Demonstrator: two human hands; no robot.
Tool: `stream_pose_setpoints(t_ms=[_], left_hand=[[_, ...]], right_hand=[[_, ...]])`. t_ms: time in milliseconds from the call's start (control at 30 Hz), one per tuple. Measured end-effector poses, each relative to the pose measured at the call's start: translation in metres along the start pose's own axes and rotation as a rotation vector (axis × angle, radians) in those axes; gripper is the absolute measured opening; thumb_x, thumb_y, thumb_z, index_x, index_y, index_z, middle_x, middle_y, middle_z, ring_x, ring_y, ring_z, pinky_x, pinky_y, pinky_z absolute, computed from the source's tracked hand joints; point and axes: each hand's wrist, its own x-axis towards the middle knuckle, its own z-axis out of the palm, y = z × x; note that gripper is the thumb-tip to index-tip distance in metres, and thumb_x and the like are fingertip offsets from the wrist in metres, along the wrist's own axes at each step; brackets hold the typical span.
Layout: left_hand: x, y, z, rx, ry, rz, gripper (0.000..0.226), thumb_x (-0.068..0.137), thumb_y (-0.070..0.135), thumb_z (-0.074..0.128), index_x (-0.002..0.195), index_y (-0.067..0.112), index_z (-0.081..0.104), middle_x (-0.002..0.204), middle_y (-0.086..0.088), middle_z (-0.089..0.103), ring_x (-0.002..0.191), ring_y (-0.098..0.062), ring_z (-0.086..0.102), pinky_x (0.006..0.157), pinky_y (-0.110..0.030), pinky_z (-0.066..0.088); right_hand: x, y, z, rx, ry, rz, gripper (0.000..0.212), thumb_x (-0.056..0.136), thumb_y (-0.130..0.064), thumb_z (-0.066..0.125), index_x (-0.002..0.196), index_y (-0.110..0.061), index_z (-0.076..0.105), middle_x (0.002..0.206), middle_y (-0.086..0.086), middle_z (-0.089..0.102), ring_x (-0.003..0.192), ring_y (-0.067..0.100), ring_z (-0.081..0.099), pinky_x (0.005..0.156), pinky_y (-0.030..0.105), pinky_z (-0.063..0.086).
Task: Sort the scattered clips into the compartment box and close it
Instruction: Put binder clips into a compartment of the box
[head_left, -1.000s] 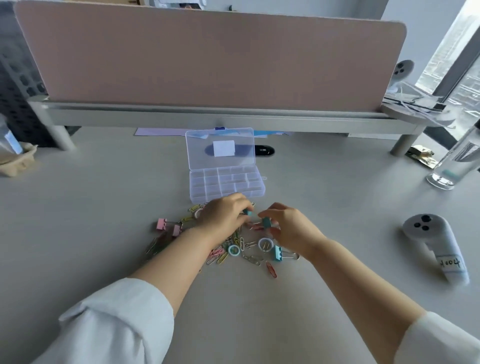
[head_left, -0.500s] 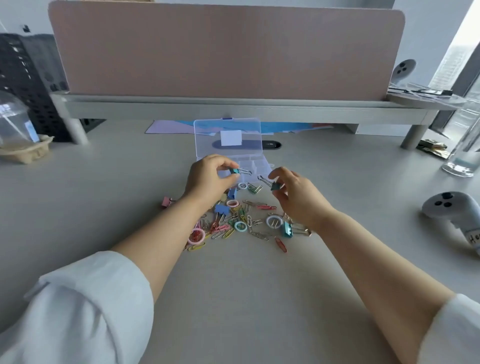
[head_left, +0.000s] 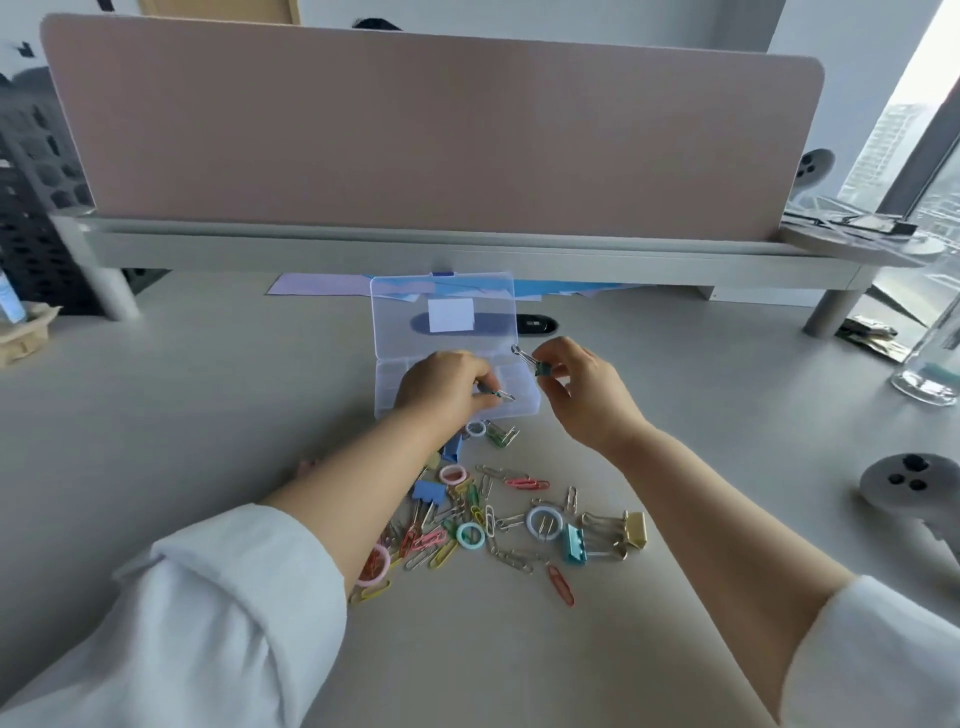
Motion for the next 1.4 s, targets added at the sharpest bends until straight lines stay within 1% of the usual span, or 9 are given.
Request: stream_pose_setpoints(t_ms=[100,233,367,600,800,933,1067,1167,1400], left_hand=[[0.001,-0.010,-0.003,0.028,-0.096,0.022,0.022,0.082,0.030,0.066,0.097,0.014,0.071,0.109,-0.002,0.066,0.100,-0.025,0.060,0.089,-0.040,0.049],[0.001,-0.017,-0.009,0.094,-0.209,0.105,0.025,0.085,0.028,0.062,0.105,0.016,0.069,0.122,0.003,0.059,0.109,-0.019,0.055,0.093,-0.032,0.042],[0.004,-0.020,-0.019,0.149,-0.263,0.138,0.029,0.084,0.023,0.063,0.112,0.017,0.066,0.128,0.002,0.059,0.116,-0.018,0.053,0.098,-0.029,0.039],[-0.002,-0.021,-0.019,0.045,-0.244,0.084,0.034,0.078,0.019,0.071,0.111,0.013,0.066,0.127,-0.002,0.062,0.116,-0.015,0.056,0.100,-0.025,0.038],[-0.008,-0.013,-0.013,-0.018,-0.255,0.107,0.025,0.078,0.013,0.071,0.103,0.011,0.070,0.127,-0.002,0.062,0.116,-0.016,0.057,0.102,-0.028,0.042],[-0.013,-0.005,-0.010,-0.045,-0.256,0.113,0.023,0.078,0.012,0.070,0.102,0.011,0.070,0.128,-0.001,0.062,0.117,-0.016,0.056,0.104,-0.032,0.042],[-0.021,0.001,-0.008,-0.081,-0.251,0.108,0.023,0.079,0.010,0.069,0.103,0.010,0.070,0.129,-0.002,0.061,0.118,-0.017,0.056,0.106,-0.032,0.041],[-0.026,0.003,-0.006,-0.078,-0.239,0.105,0.024,0.080,0.009,0.068,0.104,0.010,0.069,0.129,-0.002,0.061,0.119,-0.017,0.055,0.105,-0.032,0.041],[-0.025,0.007,-0.008,-0.071,-0.250,0.083,0.022,0.080,0.009,0.068,0.102,0.009,0.069,0.130,-0.002,0.060,0.119,-0.018,0.055,0.106,-0.035,0.042]], right_hand=[[0.009,0.004,0.004,0.026,-0.063,-0.051,0.023,0.088,-0.003,0.052,0.111,-0.008,0.057,0.113,0.013,0.064,0.100,0.028,0.062,0.085,0.035,0.049],[0.017,0.009,0.005,0.031,-0.167,-0.101,0.025,0.088,-0.005,0.052,0.112,-0.013,0.059,0.113,0.010,0.064,0.102,0.025,0.062,0.091,0.034,0.049],[0.016,0.016,0.007,-0.046,-0.207,-0.182,0.023,0.087,-0.007,0.055,0.106,-0.014,0.063,0.107,0.007,0.065,0.097,0.025,0.062,0.088,0.032,0.049],[0.008,0.020,0.007,-0.135,-0.197,-0.273,0.023,0.084,-0.008,0.056,0.102,-0.014,0.068,0.107,0.006,0.066,0.100,0.027,0.059,0.087,0.039,0.051],[-0.002,0.024,0.002,-0.199,-0.176,-0.263,0.024,0.082,-0.006,0.053,0.096,-0.013,0.072,0.107,0.005,0.066,0.101,0.028,0.051,0.084,0.028,0.042],[-0.013,0.024,-0.003,-0.250,-0.127,-0.264,0.025,0.082,-0.009,0.054,0.096,-0.015,0.074,0.107,0.007,0.062,0.101,0.028,0.051,0.081,0.031,0.045],[-0.023,0.020,-0.011,-0.273,-0.107,-0.263,0.024,0.081,-0.010,0.054,0.094,-0.015,0.073,0.101,0.006,0.066,0.095,0.026,0.057,0.073,0.029,0.047],[-0.027,0.018,-0.016,-0.251,-0.163,-0.243,0.025,0.081,-0.006,0.052,0.094,-0.014,0.072,0.099,0.005,0.068,0.089,0.025,0.063,0.075,0.034,0.054],[-0.028,0.019,-0.023,-0.242,-0.176,-0.255,0.023,0.086,0.001,0.054,0.098,-0.009,0.071,0.104,0.008,0.068,0.089,0.028,0.065,0.081,0.034,0.053]])
